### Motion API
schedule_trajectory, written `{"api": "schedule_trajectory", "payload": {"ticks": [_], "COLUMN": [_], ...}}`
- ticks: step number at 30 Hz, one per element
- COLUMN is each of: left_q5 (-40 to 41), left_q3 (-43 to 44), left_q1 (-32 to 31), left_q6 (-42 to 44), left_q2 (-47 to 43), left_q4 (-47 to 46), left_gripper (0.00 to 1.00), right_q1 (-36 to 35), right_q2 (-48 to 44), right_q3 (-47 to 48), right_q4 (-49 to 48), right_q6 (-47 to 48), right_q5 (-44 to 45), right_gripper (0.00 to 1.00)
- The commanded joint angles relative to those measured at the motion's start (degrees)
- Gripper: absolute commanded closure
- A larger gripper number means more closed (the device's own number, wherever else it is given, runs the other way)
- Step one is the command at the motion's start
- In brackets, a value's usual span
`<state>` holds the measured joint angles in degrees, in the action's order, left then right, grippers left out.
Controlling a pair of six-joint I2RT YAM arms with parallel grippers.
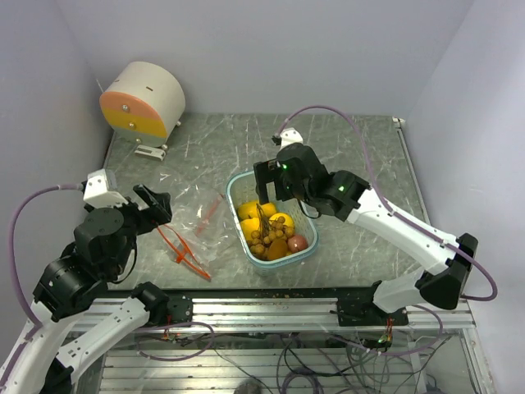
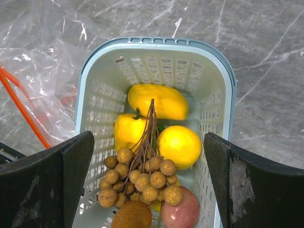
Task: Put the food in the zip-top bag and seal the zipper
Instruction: Pick up the zipper food storage bag at the center of the board.
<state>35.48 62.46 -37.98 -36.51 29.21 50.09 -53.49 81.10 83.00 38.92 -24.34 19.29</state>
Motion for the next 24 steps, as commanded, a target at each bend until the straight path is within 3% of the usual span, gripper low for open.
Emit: {"api": "schedule_trajectory", "payload": {"ticks": [1,8,18,24], "left_q5": [0.8,5.3,15.2,19.2], "left_q3": [1.5,1.9,4.6,7.2], "left_q1": [-0.3,-0.3,-0.3,-0.3], "left_q6": [-0.5,-3.8,-11.7,-13.0], "left_q2": [-0.8,-3.9,-8.9,-10.6], "left_q4": [2.1,4.7,13.3,15.7], "left_gripper": [0.01,0.01,0.04,0.02], "right_q1": [-0.4,-1.3,-14.7,-19.0], "right_q2": [-3.6,-5.3,5.7,15.7], "right_q3": [-1.8,-3.2,2.3,7.0], "right_q4": [-2.8,-10.0,-14.3,-16.8], "right_q6": [2.8,6.4,9.7,10.8], "right_q5": [0.1,-13.3,-12.5,-14.4], "right_gripper": [0.00,0.00,0.00,0.01]}}
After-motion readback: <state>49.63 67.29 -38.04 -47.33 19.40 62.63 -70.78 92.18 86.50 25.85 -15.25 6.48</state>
